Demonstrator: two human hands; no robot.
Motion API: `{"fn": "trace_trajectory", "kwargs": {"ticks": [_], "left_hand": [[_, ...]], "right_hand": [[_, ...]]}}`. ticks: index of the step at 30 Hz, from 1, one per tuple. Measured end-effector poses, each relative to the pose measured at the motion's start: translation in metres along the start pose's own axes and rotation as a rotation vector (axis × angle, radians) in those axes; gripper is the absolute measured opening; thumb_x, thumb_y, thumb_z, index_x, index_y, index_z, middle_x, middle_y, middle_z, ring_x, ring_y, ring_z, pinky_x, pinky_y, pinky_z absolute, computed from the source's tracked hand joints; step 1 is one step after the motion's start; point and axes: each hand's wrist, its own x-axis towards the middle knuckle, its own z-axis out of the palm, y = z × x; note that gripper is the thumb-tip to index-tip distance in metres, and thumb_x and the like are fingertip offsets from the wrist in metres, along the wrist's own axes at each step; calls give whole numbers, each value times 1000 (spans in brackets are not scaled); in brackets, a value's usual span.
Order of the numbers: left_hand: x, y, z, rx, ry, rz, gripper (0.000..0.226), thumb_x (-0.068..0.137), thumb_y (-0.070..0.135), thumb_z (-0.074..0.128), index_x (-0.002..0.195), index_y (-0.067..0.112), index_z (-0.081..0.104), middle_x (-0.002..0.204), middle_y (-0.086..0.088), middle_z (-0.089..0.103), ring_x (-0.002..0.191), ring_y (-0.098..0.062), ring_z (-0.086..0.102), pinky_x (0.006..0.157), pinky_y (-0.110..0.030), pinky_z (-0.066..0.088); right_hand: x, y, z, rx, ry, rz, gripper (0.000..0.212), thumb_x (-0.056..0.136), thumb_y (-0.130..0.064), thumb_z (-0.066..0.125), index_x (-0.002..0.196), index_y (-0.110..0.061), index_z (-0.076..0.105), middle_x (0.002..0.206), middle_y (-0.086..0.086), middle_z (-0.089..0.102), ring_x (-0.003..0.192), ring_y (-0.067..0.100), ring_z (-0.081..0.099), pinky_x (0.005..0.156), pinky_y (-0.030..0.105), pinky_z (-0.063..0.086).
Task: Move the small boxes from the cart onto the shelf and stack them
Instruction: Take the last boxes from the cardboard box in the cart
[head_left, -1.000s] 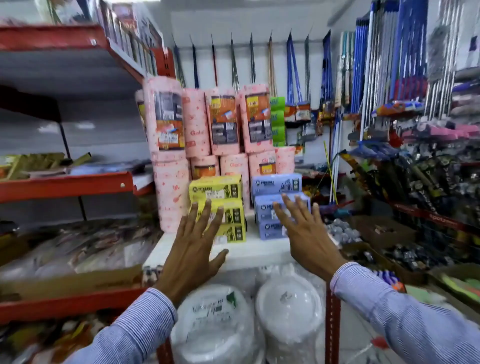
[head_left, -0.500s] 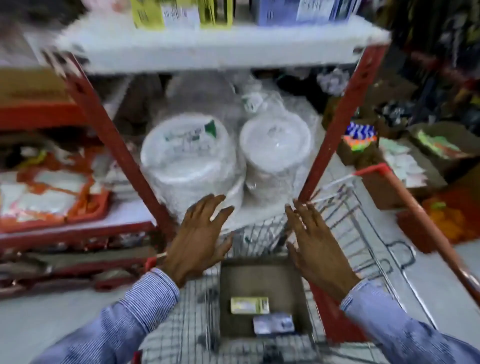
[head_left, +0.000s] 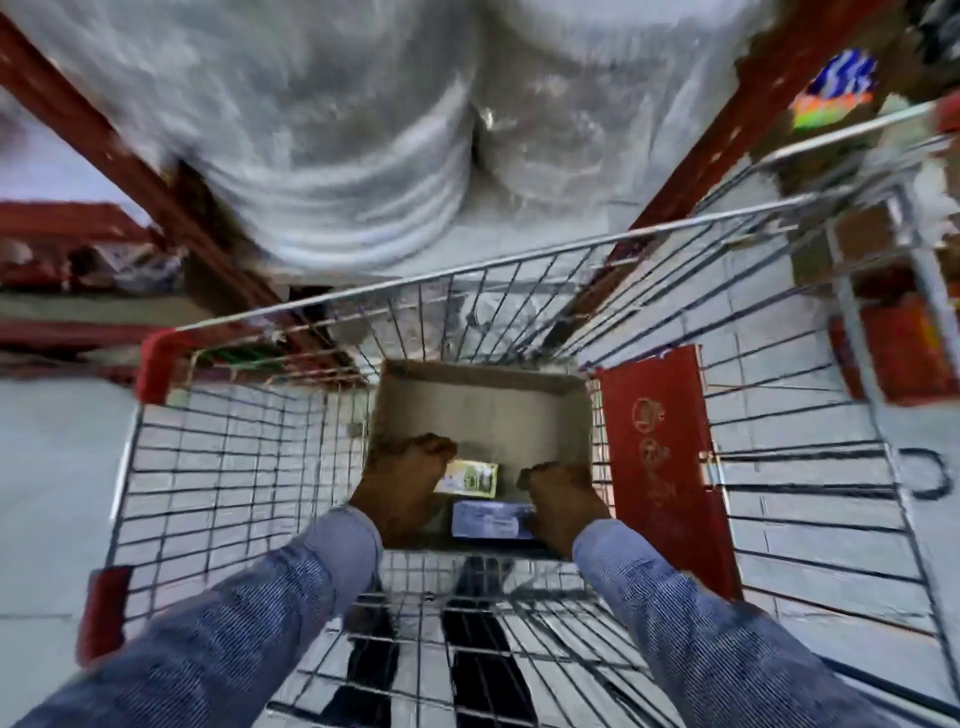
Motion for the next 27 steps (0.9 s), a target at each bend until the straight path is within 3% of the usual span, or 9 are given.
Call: {"fn": "trace_trajectory", "kwargs": {"ticks": [5,10,14,23,27], "left_hand": [[31,-5,25,28,-75,0,65,88,15,62,147,12,37,151,-15,45,136,-34,47,111,-47,41],[45,-12,33,-103,-86,-26,58,85,4,68,139,12,50,144,-13,54,131,-30,52,111,-40,42],[47,-12,30,-121,-87,-41,57,81,13,76,134,13,55,138,-11,58,125,-30,56,106,-44,47],[6,-7,-50,-152,250,-133,57,67,31,85,120,23,66,113,-4,73,100,-24,68,81,-34,54],[-50,-2,-132,-98,414,-92,38,68,41,82,100,28,70,95,-1,76,87,-22,71,69,-31,55]], "right_hand": [[30,6,36,-26,-46,-28,37,81,-27,72,111,-7,62,117,18,66,106,33,64,85,36,52],[48,11,55,-30,-51,-39,40,81,-18,76,115,-6,59,124,18,58,111,36,60,91,40,50],[54,13,60,16,-50,-63,36,82,-25,74,113,-12,61,123,15,58,108,32,61,89,38,52],[7,3,-23,-61,67,-47,58,66,-31,87,113,-14,57,118,12,64,104,31,63,84,36,52],[-49,-14,-93,-61,201,-27,61,58,-32,91,107,-14,60,113,13,66,100,33,65,80,36,54]]}}
